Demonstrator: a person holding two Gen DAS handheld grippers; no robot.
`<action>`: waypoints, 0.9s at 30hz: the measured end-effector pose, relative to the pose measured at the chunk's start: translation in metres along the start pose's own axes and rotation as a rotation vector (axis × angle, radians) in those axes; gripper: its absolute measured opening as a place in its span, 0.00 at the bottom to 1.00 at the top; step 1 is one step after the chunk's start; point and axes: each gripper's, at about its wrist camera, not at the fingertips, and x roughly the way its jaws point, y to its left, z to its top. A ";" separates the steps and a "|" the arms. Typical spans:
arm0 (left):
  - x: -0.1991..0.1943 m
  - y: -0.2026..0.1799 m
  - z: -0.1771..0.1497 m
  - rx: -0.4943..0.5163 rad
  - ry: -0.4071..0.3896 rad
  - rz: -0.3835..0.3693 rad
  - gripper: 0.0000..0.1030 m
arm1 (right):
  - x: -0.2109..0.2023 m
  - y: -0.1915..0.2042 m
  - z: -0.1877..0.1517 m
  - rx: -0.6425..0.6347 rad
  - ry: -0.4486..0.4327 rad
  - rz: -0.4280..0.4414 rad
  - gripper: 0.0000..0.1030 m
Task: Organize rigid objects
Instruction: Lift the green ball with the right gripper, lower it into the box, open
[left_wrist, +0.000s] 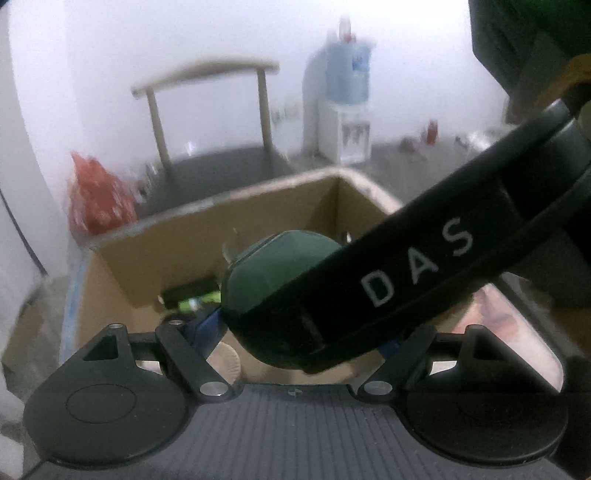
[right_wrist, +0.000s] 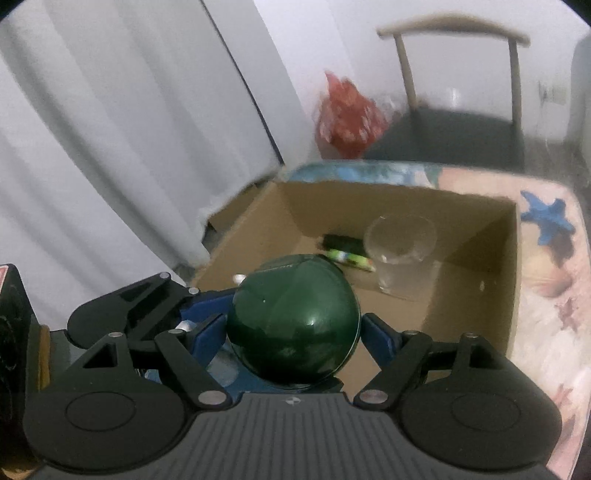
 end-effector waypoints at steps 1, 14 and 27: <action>0.008 0.003 0.002 -0.009 0.026 -0.007 0.79 | 0.008 -0.007 0.005 0.011 0.030 -0.001 0.80; 0.078 0.036 0.016 -0.134 0.298 -0.061 0.79 | 0.093 -0.061 0.050 0.078 0.340 0.021 0.80; 0.098 0.040 0.016 -0.168 0.386 -0.050 0.79 | 0.126 -0.077 0.054 0.101 0.449 0.062 0.81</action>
